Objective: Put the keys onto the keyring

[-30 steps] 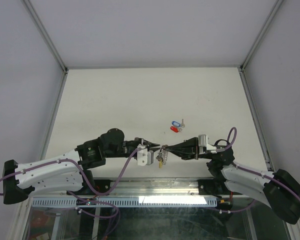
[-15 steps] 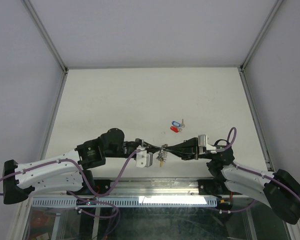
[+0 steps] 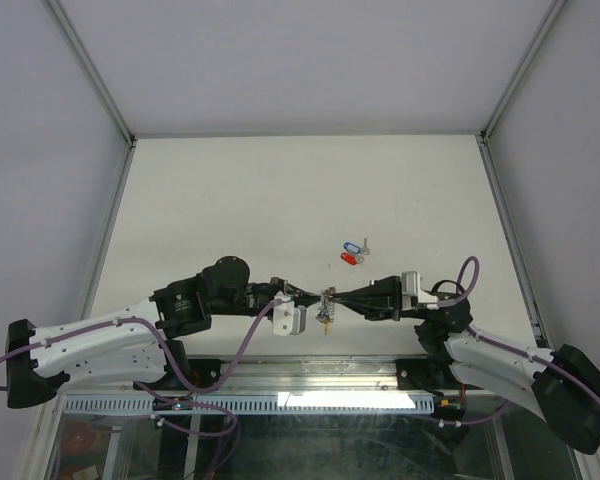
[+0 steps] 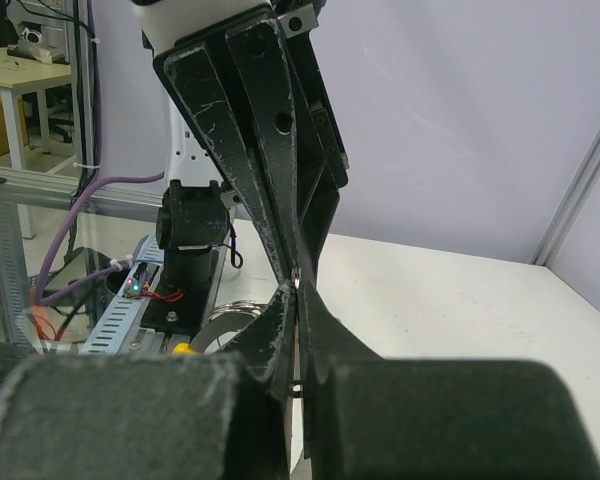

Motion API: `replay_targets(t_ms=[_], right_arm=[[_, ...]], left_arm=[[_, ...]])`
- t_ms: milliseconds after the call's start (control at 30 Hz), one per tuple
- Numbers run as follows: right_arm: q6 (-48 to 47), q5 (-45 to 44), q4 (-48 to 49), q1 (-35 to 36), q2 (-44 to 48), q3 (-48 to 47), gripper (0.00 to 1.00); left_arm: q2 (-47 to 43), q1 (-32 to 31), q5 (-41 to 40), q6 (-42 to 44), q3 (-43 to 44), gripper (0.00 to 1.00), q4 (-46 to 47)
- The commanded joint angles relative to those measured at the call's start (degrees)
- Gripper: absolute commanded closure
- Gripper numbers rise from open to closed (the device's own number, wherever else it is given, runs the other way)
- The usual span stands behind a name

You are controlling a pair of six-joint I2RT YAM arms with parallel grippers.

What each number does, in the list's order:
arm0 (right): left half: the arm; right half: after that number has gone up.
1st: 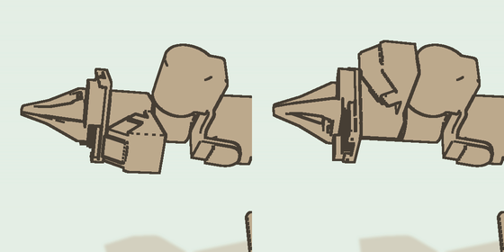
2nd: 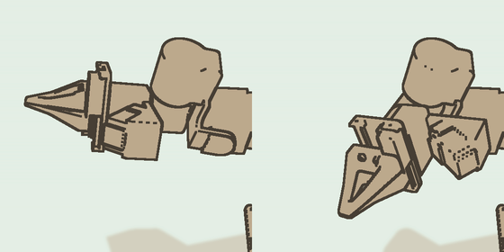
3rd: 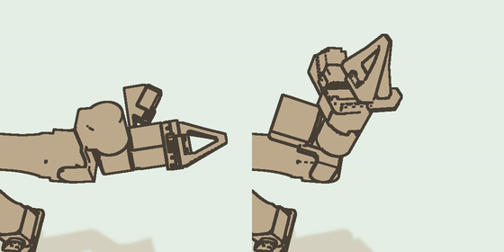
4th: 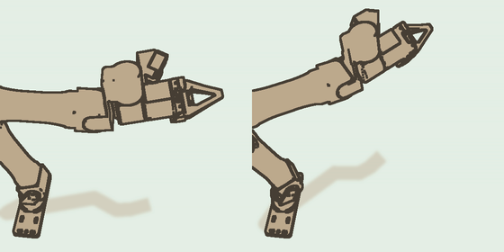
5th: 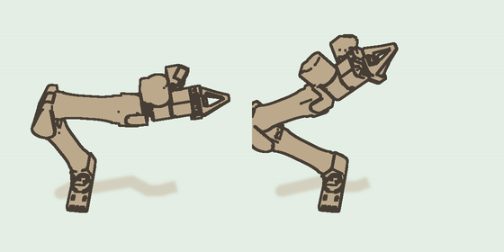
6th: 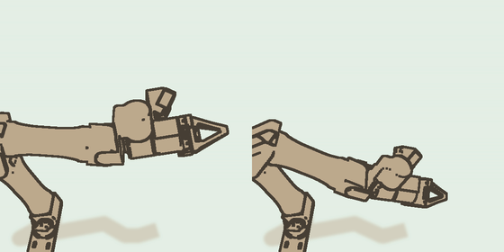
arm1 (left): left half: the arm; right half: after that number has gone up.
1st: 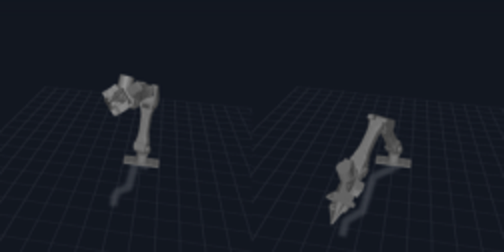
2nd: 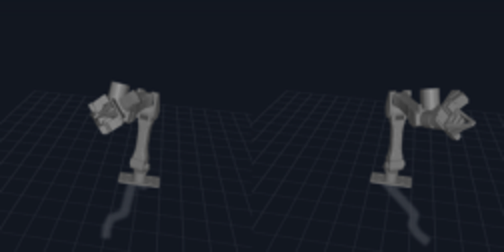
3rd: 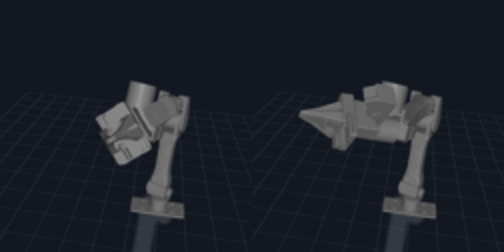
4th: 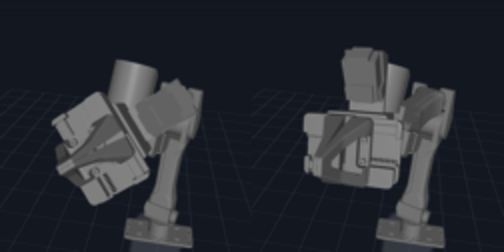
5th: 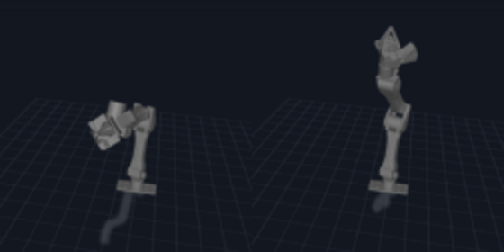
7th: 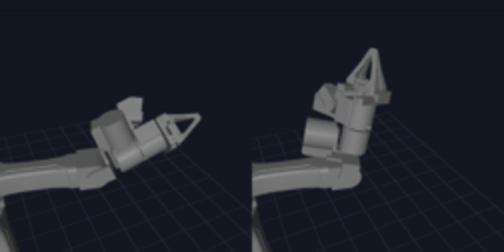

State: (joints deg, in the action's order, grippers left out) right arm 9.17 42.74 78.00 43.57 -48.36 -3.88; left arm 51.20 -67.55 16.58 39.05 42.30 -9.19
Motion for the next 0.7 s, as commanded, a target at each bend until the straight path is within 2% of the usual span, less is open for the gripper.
replay_targets(t_ms=[0, 667], right_arm=[[0.5, -2.0, 2.8, -0.2, 1.0, -2.8, 1.00], [1.4, -2.7, 5.1, -0.2, -0.6, -3.7, 1.00]], left_arm=[[-0.3, -0.3, 1.1, 0.7, 2.6, 1.00, 0.3], [1.5, -0.4, 1.8, 0.5, 2.6, 1.00, 1.2]])
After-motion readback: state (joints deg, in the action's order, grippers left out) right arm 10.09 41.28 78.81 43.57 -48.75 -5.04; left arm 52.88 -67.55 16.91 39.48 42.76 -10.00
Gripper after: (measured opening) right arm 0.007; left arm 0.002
